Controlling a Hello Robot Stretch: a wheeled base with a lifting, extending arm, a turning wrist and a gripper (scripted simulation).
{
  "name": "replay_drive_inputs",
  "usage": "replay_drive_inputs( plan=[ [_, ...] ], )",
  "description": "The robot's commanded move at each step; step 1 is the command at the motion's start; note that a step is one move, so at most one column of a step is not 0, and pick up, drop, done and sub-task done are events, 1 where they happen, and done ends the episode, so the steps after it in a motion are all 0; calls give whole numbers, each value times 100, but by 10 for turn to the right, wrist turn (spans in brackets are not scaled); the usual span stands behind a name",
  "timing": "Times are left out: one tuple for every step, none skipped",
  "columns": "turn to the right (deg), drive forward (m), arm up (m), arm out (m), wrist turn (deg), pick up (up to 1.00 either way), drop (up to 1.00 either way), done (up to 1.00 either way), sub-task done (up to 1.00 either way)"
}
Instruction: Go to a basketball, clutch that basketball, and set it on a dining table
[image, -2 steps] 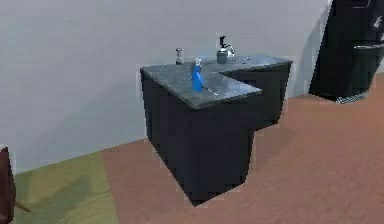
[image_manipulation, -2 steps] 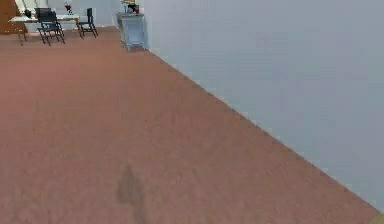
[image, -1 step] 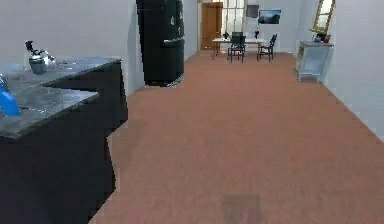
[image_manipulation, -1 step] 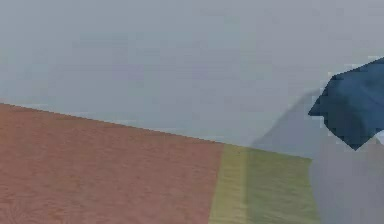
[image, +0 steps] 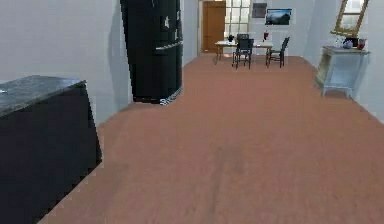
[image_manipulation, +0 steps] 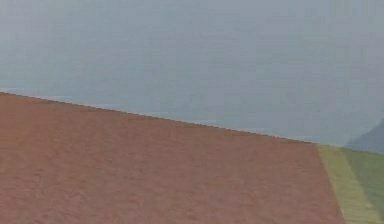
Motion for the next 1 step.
replay_drive_inputs(
  plan=[
    [30, 0, 0, 0, 0, 0, 0, 0, 0]
  ],
)
